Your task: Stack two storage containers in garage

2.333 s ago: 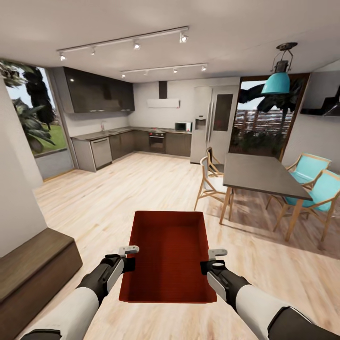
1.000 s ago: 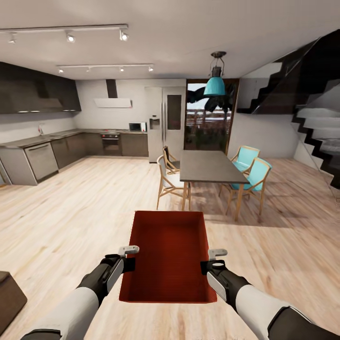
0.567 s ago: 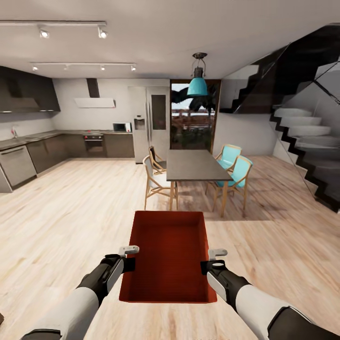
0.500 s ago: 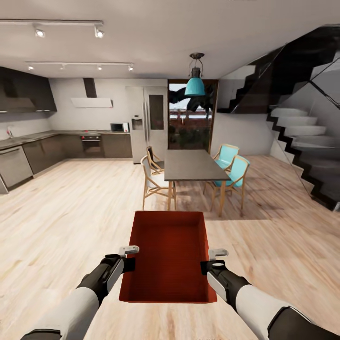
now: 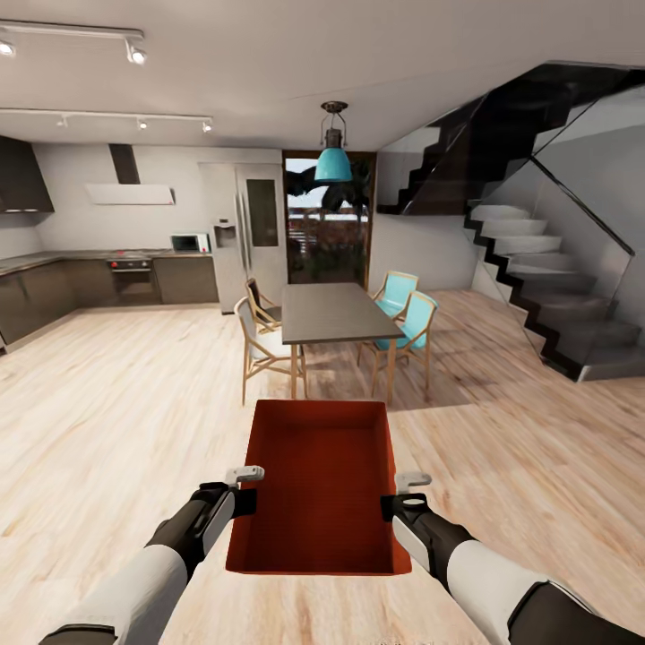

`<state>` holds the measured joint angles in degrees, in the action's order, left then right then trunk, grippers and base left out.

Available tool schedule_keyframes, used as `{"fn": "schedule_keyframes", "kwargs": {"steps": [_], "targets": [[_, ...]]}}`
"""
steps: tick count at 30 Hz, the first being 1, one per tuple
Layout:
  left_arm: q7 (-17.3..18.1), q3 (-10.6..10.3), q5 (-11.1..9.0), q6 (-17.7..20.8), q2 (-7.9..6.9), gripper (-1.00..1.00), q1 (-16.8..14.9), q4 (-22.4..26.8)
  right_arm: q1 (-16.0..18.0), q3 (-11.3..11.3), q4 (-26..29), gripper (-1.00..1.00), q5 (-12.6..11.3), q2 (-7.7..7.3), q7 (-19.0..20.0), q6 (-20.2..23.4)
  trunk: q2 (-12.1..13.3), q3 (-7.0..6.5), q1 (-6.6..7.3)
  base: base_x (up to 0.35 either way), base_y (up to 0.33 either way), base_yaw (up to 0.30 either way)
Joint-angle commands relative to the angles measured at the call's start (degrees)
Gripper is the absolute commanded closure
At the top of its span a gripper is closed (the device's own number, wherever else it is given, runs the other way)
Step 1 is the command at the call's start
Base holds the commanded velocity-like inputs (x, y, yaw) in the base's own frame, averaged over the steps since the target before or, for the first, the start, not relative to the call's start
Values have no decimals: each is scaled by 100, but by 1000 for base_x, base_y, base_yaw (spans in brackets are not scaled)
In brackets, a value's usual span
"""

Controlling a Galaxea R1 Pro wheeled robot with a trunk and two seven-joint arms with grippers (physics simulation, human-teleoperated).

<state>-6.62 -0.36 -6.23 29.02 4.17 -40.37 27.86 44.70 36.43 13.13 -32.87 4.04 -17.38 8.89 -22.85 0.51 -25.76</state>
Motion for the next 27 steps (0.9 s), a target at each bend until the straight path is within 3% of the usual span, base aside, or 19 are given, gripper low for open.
{"fn": "schedule_keyframes", "kwargs": {"steps": [1, 27], "targets": [[-67, 27, 78, 38, 7, 100, 2, 9, 4, 14, 75, 100, 9, 27, -37, 34, -7, 5, -2, 0, 0, -243], [-67, 10, 78, 42, 13, 100, 2, 9, 4, 14, 72, 100, 9, 27, -37, 34, -7, 5, -2, 0, 0, -243]]}}
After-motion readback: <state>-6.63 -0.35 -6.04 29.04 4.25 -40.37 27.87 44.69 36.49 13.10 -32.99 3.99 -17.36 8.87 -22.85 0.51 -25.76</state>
